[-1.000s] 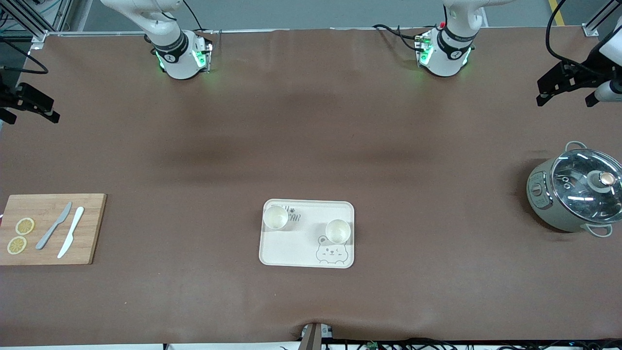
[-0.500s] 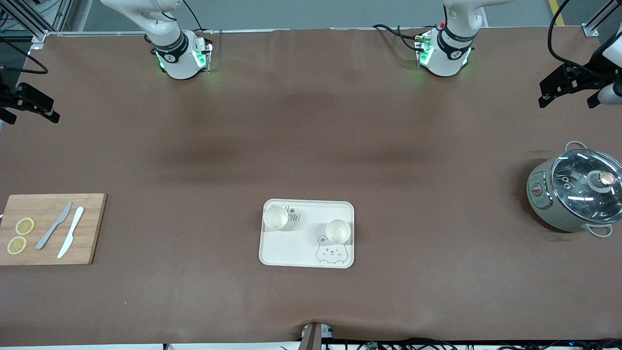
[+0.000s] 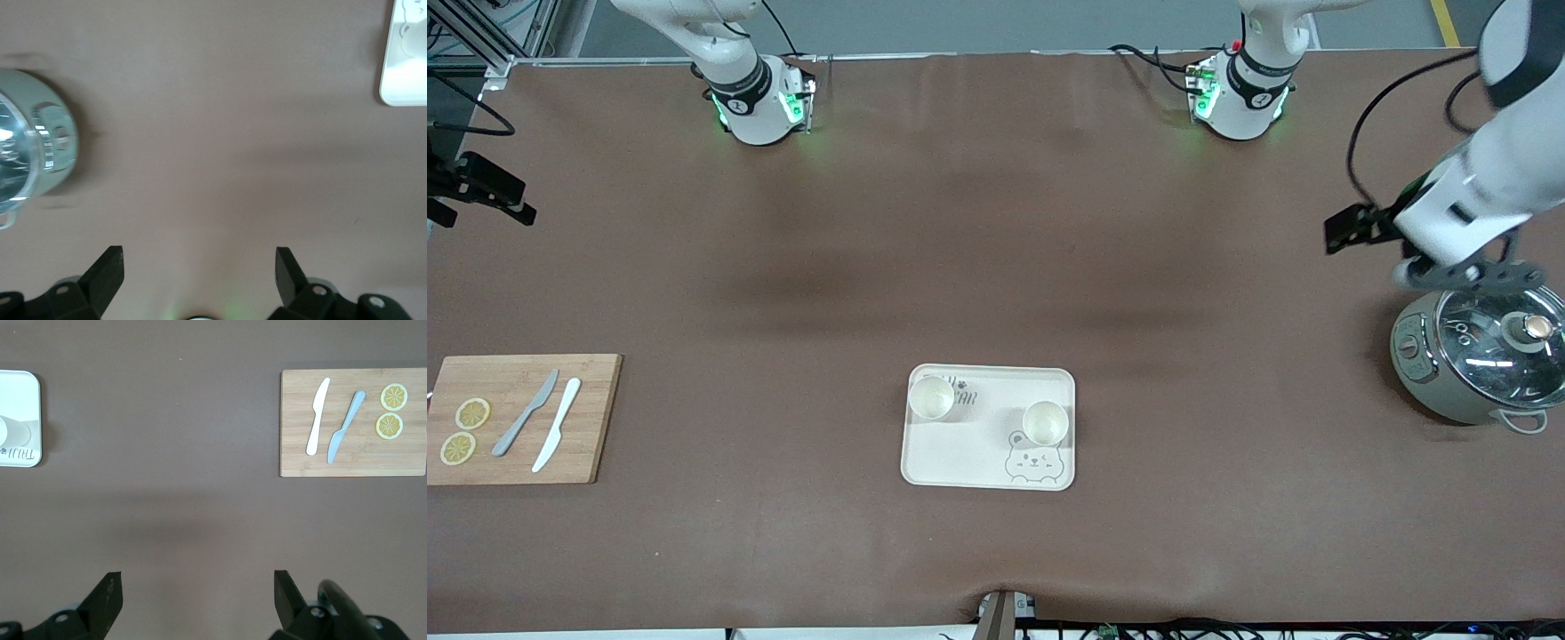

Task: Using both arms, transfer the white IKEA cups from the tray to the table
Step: 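Reach the left gripper down to the white cup on the tray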

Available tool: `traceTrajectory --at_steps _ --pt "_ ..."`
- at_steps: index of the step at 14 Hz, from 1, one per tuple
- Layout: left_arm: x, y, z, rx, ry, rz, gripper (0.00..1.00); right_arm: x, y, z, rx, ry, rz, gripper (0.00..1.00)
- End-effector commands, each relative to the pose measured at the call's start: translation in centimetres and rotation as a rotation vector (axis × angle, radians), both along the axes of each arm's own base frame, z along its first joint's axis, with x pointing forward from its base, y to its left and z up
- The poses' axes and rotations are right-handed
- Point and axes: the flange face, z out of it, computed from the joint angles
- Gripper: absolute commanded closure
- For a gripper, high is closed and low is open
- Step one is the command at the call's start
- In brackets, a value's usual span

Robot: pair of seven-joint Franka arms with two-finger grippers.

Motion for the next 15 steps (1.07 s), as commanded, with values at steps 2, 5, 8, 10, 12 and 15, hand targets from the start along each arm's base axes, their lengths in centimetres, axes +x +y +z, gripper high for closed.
traceTrajectory --at_steps 2,5,8,10,12,15 --pt "2.6 -6.3 -5.1 -0.018 -0.018 0.062 0.0 0.2 -0.4 0.4 -0.001 0.0 -0.019 0.0" --pt "4.2 -12.3 -10.1 -0.058 -0.069 0.116 0.0 0.2 -0.4 0.4 -0.001 0.0 -0.019 0.0" --pt "5.7 -16.8 -16.3 -0.119 -0.1 0.159 0.0 0.2 -0.4 0.4 -0.001 0.0 -0.019 0.0" --pt "7.2 -19.9 -19.4 -0.179 -0.154 0.184 0.0 0.2 -0.4 0.4 -0.001 -0.002 -0.019 0.0" --pt "8.3 -23.0 -21.8 -0.236 -0.195 0.236 0.0 0.6 -0.3 -0.1 -0.001 0.004 -0.016 0.0" --pt "8.6 -26.4 -25.3 -0.288 -0.234 0.276 0.16 1.1 -0.2 -0.2 0.0 0.0 -0.005 0.0"
